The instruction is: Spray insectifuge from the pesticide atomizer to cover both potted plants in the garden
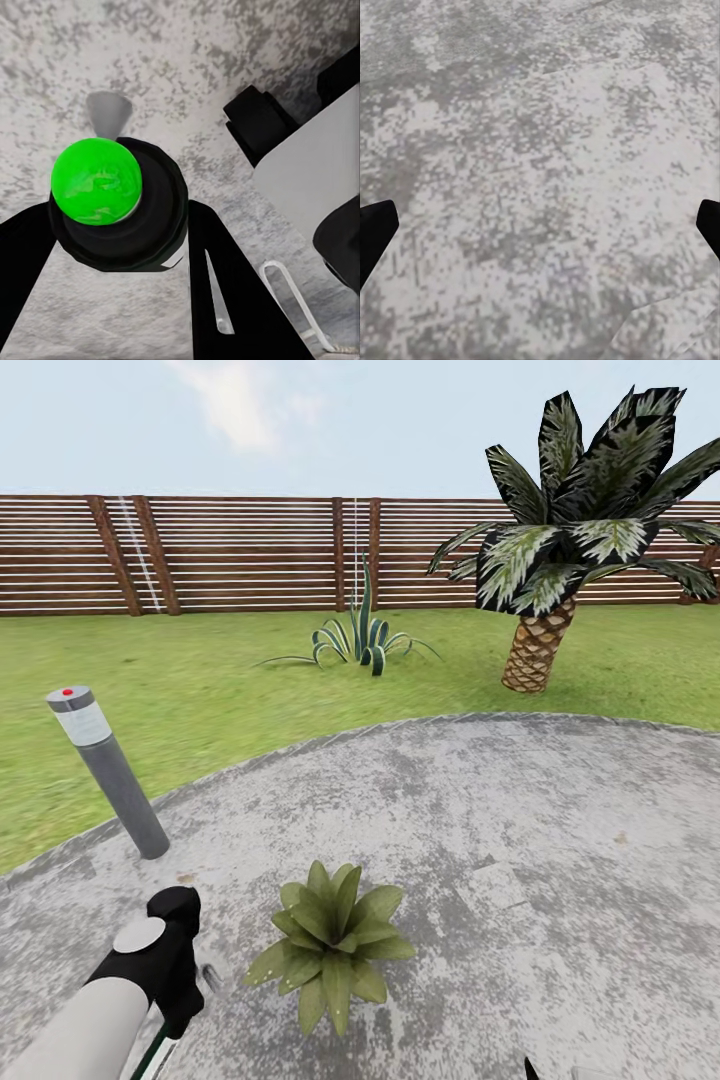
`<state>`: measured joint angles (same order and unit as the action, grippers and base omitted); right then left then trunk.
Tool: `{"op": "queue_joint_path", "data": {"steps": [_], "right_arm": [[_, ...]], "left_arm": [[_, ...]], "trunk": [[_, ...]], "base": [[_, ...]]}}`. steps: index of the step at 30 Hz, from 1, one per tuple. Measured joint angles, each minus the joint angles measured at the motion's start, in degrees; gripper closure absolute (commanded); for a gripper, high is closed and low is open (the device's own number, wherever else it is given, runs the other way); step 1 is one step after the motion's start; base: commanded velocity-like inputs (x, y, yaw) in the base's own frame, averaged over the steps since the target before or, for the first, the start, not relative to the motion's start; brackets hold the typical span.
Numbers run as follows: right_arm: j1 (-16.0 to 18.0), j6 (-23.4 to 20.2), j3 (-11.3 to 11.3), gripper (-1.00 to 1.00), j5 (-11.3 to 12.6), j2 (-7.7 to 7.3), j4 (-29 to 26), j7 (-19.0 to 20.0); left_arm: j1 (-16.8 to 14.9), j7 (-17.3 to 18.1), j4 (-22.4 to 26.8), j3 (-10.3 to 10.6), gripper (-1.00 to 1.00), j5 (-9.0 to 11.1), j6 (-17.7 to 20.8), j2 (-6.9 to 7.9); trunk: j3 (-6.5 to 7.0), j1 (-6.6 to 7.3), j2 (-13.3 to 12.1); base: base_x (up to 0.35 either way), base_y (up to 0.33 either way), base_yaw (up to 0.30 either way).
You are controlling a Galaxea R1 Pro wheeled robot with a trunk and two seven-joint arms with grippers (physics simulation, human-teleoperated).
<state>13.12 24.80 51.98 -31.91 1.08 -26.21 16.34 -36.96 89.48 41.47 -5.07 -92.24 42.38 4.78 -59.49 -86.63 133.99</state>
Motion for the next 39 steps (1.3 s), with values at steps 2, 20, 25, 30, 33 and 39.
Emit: {"op": "queue_joint_path", "data": {"steps": [2,20,25,30,33,39], "right_arm": [[0.0,-0.04,0.0,-1.0,0.0,-0.04,0.0,0.06],[-0.01,-0.07,0.18,-1.0,-0.08,-0.69,-0.23,0.04],[-0.01,-0.12,0.18,-1.0,-0.05,-0.69,-0.17,0.1],[-0.01,-0.12,0.18,-1.0,-0.03,-0.69,-0.21,0.16],[-0.01,-0.12,0.18,-1.0,-0.05,-0.69,-0.21,0.15],[-0.01,-0.12,0.14,-1.0,-0.08,-0.69,-0.13,0.17]], "left_arm": [[-0.01,0.0,0.24,0.01,1.0,0.05,0.0,-0.06],[-0.54,0.0,0.76,0.27,1.0,-0.02,-0.08,-2.64],[-0.04,0.0,0.65,-0.71,1.0,-0.02,-0.23,-1.02],[0.23,0.0,0.04,-0.99,1.0,0.46,-0.34,-0.86],[0.09,-1.56,0.42,-0.91,1.0,3.33,-0.23,-0.93],[-0.78,-4.27,0.64,-0.78,1.0,5.81,0.07,-1.3]], "trunk": [[0.0,0.0,0.0],[0.0,0.0,0.0],[0.0,0.0,0.0],[0.0,0.0,0.0],[0.0,0.0,0.0],[0.0,0.0,0.0]], "base": [[0.011,0.0,0.0],[0.057,0.0,0.0],[0.0,0.0,0.0],[0.0,0.0,0.0],[0.0,0.0,0.0],[0.0,0.0,0.0]]}}
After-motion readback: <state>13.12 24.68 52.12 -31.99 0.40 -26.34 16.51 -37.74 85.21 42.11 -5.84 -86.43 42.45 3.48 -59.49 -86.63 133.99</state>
